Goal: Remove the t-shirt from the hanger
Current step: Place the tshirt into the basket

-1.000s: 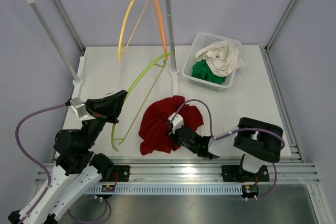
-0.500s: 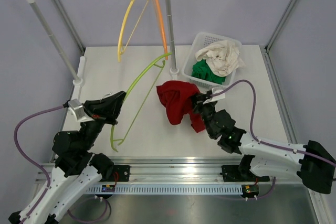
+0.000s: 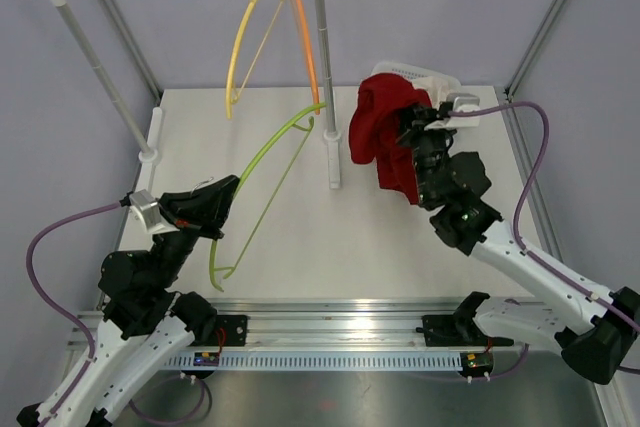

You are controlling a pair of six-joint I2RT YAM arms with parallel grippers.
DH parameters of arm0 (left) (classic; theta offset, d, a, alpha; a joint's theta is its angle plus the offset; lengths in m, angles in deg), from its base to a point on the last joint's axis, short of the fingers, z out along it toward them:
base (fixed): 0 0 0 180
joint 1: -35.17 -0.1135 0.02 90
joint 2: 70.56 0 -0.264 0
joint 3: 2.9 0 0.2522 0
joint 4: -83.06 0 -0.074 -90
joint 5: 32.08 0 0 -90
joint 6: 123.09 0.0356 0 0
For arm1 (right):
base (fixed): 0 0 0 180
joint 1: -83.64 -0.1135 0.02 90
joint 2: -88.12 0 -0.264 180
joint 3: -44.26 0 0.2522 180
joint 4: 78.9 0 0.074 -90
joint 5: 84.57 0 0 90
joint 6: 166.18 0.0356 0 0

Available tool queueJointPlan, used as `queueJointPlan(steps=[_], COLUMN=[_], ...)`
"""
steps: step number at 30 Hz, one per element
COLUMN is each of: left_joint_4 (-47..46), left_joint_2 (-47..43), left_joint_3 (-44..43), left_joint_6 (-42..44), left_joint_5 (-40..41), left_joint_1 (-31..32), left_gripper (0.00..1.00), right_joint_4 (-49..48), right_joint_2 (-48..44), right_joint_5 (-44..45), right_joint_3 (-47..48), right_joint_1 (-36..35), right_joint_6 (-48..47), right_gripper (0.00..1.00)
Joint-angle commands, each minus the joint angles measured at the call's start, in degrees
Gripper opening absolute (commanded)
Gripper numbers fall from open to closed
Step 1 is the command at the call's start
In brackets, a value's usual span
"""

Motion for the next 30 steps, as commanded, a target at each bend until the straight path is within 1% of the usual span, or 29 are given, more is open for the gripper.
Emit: queueJointPlan(steps=[1, 2, 4, 10, 14, 16, 18, 20, 24, 26, 30], left_joint_4=[-3.36, -3.36, -3.27, -3.27, -3.45, -3.54, -3.10, -3.10, -3.54, -3.45, -3.27], left_joint_2=[-0.70, -0.70, -0.70, -0.44, -0.18, 0.35, 0.88, 1.58, 1.85, 1.76, 1.32], left_joint_3=[-0.23, -0.32, -0.32, -0.32, -0.32, -0.49, -1.11, -1.20, -1.02, -1.11, -1.02], left_joint_6=[0.48, 0.48, 0.48, 0.74, 0.83, 0.66, 0.65, 0.74, 0.83, 0.92, 1.01], left_joint_5=[0.51, 0.42, 0.42, 0.60, 0.60, 0.86, 0.69, 0.42, 0.69, 0.77, 0.69], left_joint_1=[-0.02, -0.02, -0.02, -0.02, -0.02, -0.02, -0.02, -0.02, -0.02, -0.02, -0.02], left_gripper=[0.00, 0.00, 0.00, 0.00, 0.00, 0.00, 0.00, 0.00, 0.00, 0.00, 0.00], right_joint_4=[1.17, 1.78, 2.75, 3.64, 6.96, 9.07, 9.44, 9.09, 4.71, 3.99, 3.55], right_joint_2=[3.19, 5.11, 7.14, 15.75, 21.82, 24.10, 27.01, 29.29, 32.90, 35.97, 42.03], right_joint_5=[-4.86, -5.56, -6.62, -10.05, -12.86, -14.53, -15.50, -16.47, -17.87, -18.66, -16.31], right_joint_3=[9.52, 12.75, 16.02, 27.79, 35.71, 39.57, 40.03, 38.46, 29.87, 27.65, 23.52], right_joint_1=[3.65, 4.36, 5.94, 14.11, 20.86, 22.81, 24.92, 25.89, 27.91, 28.18, 28.18], right_joint_6=[-1.52, -1.61, -0.83, 3.30, 9.36, 12.09, 15.07, 17.01, 22.98, 24.48, 29.83], right_gripper=[0.00, 0.00, 0.00, 0.00, 0.00, 0.00, 0.00, 0.00, 0.00, 0.00, 0.00])
